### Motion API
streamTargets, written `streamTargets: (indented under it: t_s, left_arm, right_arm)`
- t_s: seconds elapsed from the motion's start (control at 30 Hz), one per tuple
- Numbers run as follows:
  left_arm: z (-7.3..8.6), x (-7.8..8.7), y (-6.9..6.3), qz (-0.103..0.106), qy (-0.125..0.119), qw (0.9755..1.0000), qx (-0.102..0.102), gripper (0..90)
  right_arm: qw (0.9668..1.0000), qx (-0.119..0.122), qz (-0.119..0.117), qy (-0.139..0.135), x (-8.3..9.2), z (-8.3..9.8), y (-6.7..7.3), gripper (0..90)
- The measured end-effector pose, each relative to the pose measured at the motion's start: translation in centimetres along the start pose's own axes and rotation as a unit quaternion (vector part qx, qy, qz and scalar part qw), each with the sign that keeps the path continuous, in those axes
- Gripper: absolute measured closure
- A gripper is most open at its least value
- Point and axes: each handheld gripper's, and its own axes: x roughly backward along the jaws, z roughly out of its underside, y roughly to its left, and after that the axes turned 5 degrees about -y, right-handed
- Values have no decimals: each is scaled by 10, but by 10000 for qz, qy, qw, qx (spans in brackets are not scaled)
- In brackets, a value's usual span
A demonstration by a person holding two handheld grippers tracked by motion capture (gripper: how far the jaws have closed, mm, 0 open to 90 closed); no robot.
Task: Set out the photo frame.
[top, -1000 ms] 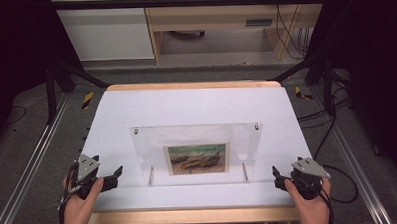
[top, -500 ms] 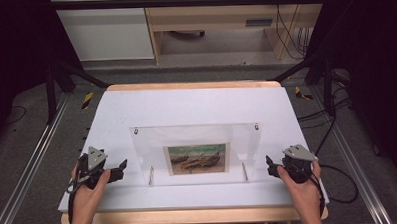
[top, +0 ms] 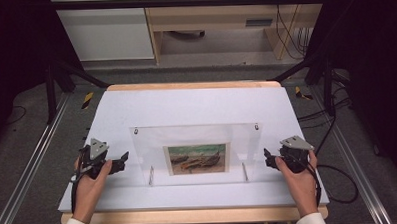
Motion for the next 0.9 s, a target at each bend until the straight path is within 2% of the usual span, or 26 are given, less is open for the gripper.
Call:
streamTargets:
  t_s: [0.17, 0.3, 0.57, 0.9]
  left_arm:
    - [-4, -8, 1, 77, -25, 9999, 89, 105]
    - [-6, -14, 0, 121, 13, 9999, 70, 105]
    - [-7, -22, 2, 99, 58, 9999, 100, 104]
    - [-8, -34, 7, 121, 118, 9996, 207, 100]
  right_arm:
    - [10000, -53, -38, 45, -6, -1, -2, 102]
    - [9999, -81, -80, 68, -13, -2, -2, 102]
    - [9999, -76, -91, 117, -22, -4, -4, 102]
    - [9996, -210, -137, 161, -33, -8, -5, 106]
